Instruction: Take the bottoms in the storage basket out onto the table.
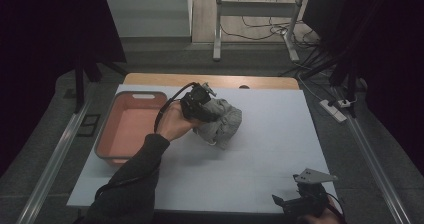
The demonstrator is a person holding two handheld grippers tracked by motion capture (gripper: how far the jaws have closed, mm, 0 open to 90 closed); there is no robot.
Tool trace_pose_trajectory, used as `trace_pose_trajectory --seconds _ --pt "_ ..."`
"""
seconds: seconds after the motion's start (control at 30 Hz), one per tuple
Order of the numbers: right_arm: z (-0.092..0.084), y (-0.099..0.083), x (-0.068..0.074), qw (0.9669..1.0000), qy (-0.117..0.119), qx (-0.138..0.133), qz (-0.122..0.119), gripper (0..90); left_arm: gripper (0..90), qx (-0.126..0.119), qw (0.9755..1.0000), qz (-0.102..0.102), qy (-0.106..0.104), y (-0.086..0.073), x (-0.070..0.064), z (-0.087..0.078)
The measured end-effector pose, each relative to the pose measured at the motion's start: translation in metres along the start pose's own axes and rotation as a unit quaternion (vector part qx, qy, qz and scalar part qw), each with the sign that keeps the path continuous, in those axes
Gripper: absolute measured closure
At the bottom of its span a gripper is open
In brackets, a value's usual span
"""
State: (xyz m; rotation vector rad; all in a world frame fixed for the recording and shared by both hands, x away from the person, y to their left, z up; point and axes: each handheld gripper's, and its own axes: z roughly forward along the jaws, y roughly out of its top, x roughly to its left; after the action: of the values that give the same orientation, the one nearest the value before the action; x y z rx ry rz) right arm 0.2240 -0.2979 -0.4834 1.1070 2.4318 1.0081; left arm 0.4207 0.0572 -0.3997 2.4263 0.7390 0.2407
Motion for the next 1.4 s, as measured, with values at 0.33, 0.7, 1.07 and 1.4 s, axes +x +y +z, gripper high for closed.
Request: trace_pose_trajectory --seconds 0.33,0.7,1.07,1.4 --pt "0.0 0.0 0.0 1.0 -0.002 0.001 -0.003 0.0 45.0 0.003 1.0 0.002 -0.009 -0.012 -0.001 0.028" --pt "0.0 0.0 0.001 1.0 -0.001 0.002 -0.004 0.0 44.0 -0.005 0.9998 0.0 -0.019 -0.019 -0.005 0.048" --pt "0.001 0.0 0.001 1.0 -0.002 0.004 -0.004 0.0 40.3 -0.003 0.9992 -0.011 -0.038 -0.032 -0.002 0.067" --pt "0.001 0.0 0.001 1.0 -0.002 0.005 -0.004 0.0 35.0 0.019 0.9992 -0.008 -0.035 -0.035 -0.001 0.079"
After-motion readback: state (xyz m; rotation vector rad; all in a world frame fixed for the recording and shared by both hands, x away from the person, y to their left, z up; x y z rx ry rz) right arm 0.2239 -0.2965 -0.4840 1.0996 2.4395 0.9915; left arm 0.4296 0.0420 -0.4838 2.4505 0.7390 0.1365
